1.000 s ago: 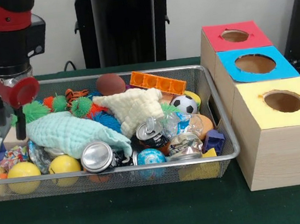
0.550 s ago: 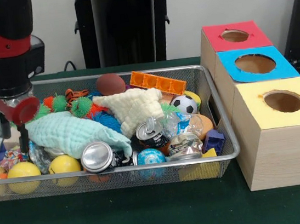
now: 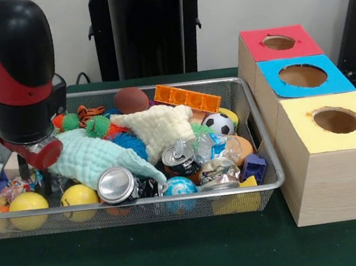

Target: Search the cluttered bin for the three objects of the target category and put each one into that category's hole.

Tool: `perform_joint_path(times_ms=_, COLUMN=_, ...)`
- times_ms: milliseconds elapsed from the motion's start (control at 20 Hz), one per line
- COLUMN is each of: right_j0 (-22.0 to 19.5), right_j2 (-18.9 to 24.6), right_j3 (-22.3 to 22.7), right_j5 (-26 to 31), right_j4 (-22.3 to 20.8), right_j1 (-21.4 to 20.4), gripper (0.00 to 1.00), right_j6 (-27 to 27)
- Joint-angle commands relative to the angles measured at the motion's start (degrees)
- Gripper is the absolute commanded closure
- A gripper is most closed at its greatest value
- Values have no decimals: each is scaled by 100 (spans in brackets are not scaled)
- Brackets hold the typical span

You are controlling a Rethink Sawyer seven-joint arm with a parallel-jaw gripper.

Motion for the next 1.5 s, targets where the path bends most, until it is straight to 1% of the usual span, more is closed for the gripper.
perform_joint_path(times_ms=50, right_j0=-113, right_j2=479, right_j3=-10, right_j5=-391, right_j4=-476, right_j1=245, gripper=0, right_j6=-882)
perform_joint_path(times_ms=350, right_j0=-106, right_j2=338, right_j3=207, right_j5=-248, right_j4=-526, right_j1=-15, gripper=0, right_j6=-855)
perform_joint_path(times_ms=700, right_j0=-120, right_j2=218, right_j3=482, right_j5=-92, right_j4=-561, right_j1=-423, gripper=0, right_j6=-841)
perform_joint_path(times_ms=850, right_j0=-54, right_j2=91, right_j3=602, right_j5=-67, right_j4=-578, right_j1=-579, gripper=0, right_j6=-708)
perform_joint_path(times_ms=1000, right_j0=99, right_j2=-135, right_j3=680, right_j5=-103, right_j4=-624, right_j1=-704, gripper=0, right_j6=-441)
perform_joint_path(times_ms=1200, right_j0=313, right_j2=-429, right_j3=669, right_j5=-256, right_j4=-701, right_j1=-683, gripper=0, right_j6=-72)
perform_joint_path(times_ms=1500, right_j0=290, right_j2=-371, right_j3=427, right_j5=-509, right_j4=-686, right_j1=-242, gripper=0, right_j6=-13)
